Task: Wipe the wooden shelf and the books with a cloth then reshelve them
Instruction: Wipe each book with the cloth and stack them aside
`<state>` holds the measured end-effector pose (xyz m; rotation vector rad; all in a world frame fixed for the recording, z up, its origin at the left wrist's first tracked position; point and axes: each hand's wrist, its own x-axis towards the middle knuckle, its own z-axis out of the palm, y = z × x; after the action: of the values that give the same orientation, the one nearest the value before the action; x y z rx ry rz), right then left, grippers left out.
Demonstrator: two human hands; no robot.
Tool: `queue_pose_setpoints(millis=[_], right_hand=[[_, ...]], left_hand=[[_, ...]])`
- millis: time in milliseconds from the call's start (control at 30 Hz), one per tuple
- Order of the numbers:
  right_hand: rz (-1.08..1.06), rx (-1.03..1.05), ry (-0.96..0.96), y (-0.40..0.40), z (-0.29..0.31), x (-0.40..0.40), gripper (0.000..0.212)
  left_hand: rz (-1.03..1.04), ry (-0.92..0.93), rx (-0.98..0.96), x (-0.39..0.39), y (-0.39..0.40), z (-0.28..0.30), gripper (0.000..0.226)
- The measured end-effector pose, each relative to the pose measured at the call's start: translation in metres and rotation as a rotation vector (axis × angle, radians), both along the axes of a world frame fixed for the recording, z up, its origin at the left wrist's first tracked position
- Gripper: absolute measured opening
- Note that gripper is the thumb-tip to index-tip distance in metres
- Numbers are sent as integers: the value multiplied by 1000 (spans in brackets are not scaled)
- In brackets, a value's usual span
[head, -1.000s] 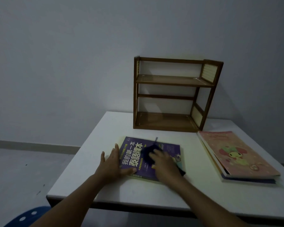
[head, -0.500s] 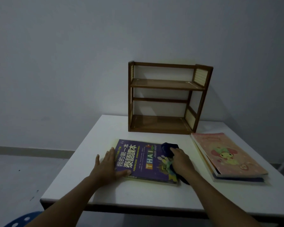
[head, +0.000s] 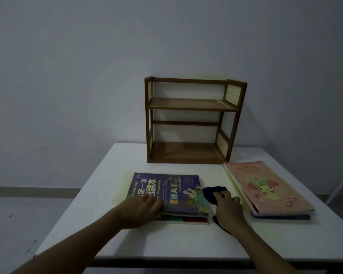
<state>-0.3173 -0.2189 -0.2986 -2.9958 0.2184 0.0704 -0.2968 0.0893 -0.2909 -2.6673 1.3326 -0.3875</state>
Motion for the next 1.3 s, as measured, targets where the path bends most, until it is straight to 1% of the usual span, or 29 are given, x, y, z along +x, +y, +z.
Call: queue_pose_setpoints(millis=[67, 133, 200, 233, 267, 300, 333, 367, 433, 467, 500, 533, 600, 633, 667, 700, 733, 767, 833, 900, 933, 1000, 1067, 1133, 1167, 1233, 1267, 1300], right_hand=[[6, -5, -2, 2, 3, 0, 68], [6, -21, 29, 3, 8, -1, 61], [8, -52, 34, 3, 20, -1, 53], [22, -29, -39, 4, 25, 1, 52], [44, 65, -159, 8, 29, 3, 52], [71, 247, -288, 14, 35, 4, 53], [84, 505, -384, 21, 42, 5, 55], [64, 778, -407, 31, 49, 6, 60], [-6, 1256, -284, 48, 62, 10, 75], [-29, 1433, -211, 55, 67, 14, 81], [-18, 1572, -151, 57, 70, 18, 84], [47, 1690, -113, 57, 71, 24, 81], [227, 1894, -117, 55, 75, 32, 59], [253, 1897, -143, 55, 77, 36, 48], [203, 1815, -199, 55, 80, 41, 41], [116, 1684, -257, 56, 84, 45, 38], [26, 1528, -291, 56, 84, 51, 36], [-35, 1386, -293, 56, 84, 55, 29], [-42, 1147, -242, 55, 81, 61, 14], [-6, 939, -154, 54, 72, 64, 12], [6, 866, -118, 54, 66, 66, 13], [5, 761, -71, 53, 55, 70, 23], [-13, 731, -35, 52, 47, 76, 32], [-12, 667, -26, 49, 48, 75, 34], [-13, 575, -41, 45, 50, 73, 36], [-13, 277, -71, 32, 52, 67, 43], [-12, 128, -35, 25, 52, 62, 47], [-7, 14, 57, 19, 53, 56, 54]], left_hand=[[-24, -21, 43, 5, -5, 4, 36], [-29, -65, 40, 10, -9, 18, 38], [43, -109, -47, 15, -14, 46, 41], [116, -108, -115, 18, -16, 65, 39], [196, -101, -205, 21, -17, 84, 35], [282, -93, -295, 23, -18, 103, 30], [357, -78, -378, 24, -19, 121, 26], [405, -65, -457, 24, -18, 136, 24], [413, -59, -632, 19, -18, 157, 21], [391, -31, -738, 16, -16, 165, 20], [365, 31, -857, 14, -17, 169, 17], [358, 107, -969, 12, -17, 173, 16], [390, 284, -1146, 15, -17, 170, 19], [425, 378, -1214, 19, -15, 163, 22], [458, 464, -1265, 22, -13, 153, 25], [492, 526, -1287, 25, -11, 141, 27], [527, 564, -1265, 29, -8, 128, 29], [572, 586, -1197, 33, -5, 113, 32], [681, 658, -1002, 37, -1, 84, 35], [777, 734, -807, 43, 0, 53, 42], [840, 720, -697, 44, 0, 40, 44], [944, 618, -532, 45, -3, 17, 42], [949, 542, -466, 43, -8, 5, 39], [899, 483, -470, 40, -9, 2, 38], [863, 449, -457, 39, -8, 1, 44], [780, 411, -389, 38, -5, 0, 81], [728, 416, -373, 38, -3, 0, 96], [668, 437, -390, 37, -2, 0, 107]])
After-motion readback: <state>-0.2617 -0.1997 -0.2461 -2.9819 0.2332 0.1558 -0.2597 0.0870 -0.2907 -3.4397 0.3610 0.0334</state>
